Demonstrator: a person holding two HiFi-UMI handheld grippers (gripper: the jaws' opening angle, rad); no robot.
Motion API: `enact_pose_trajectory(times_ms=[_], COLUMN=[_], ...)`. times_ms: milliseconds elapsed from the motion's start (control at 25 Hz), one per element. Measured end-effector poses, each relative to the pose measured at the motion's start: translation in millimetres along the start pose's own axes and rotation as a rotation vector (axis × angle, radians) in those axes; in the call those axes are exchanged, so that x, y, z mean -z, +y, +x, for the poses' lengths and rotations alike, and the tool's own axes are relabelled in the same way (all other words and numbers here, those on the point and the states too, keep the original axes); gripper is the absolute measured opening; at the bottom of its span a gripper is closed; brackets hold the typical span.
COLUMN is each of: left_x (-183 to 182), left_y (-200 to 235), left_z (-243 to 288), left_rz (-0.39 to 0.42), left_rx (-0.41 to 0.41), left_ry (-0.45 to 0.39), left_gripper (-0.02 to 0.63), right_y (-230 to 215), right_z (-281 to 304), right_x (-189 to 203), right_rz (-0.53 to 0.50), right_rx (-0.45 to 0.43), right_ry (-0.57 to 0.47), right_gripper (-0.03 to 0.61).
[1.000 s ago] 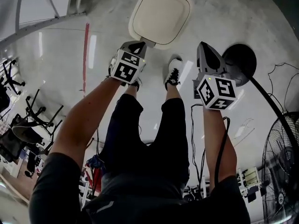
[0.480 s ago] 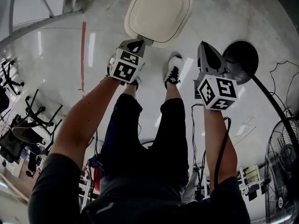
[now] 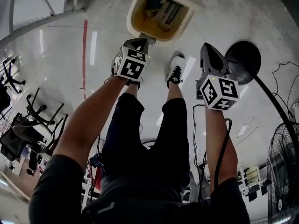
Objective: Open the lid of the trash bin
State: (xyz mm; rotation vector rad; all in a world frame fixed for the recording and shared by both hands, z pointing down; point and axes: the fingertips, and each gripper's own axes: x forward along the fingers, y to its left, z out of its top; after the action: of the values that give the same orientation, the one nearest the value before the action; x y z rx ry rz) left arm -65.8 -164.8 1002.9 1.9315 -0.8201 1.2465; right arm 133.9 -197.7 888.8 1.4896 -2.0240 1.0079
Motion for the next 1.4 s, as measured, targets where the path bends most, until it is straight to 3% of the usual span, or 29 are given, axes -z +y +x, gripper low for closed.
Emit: enact_pose_trajectory(times_ms=[200,480,680,760,1160,1400], left_x=[1,-1,-11,-24,-80,-130], left_y=[2,0,-12,-14,-42,-50], left_z=[-1,-2,-19,-32,-162,-262], left_rz=[0.057,0.059,-0.037,-0.053,-0.001,0.069], left_rx=[-0.033,-0.025,0.105,0.091,0.089,0.005], left_ry=[0.000,-0.010,-0.063,-0.108,-0.287,-0.401], left_gripper=[0.009,0.009,0.009,0.009,0.009,0.009], right_y=[4,5,13,15,46,78], right_z=[1,-2,-14,-21,-101,-156], right_x=[1,1,-11,-22,-98,-165], right_rz=[0.007,0.020,0.010,0.008,-0.006,-0.079], right_rx=[-0.004,-0.003,-0.004,0.001,-0.004,-0.042], right_ry=[0.002,0.008,0.002,-0.010,-0.085,-0.161], right_gripper=[0.026,0.027,0.026,0.026,0.027,0.026])
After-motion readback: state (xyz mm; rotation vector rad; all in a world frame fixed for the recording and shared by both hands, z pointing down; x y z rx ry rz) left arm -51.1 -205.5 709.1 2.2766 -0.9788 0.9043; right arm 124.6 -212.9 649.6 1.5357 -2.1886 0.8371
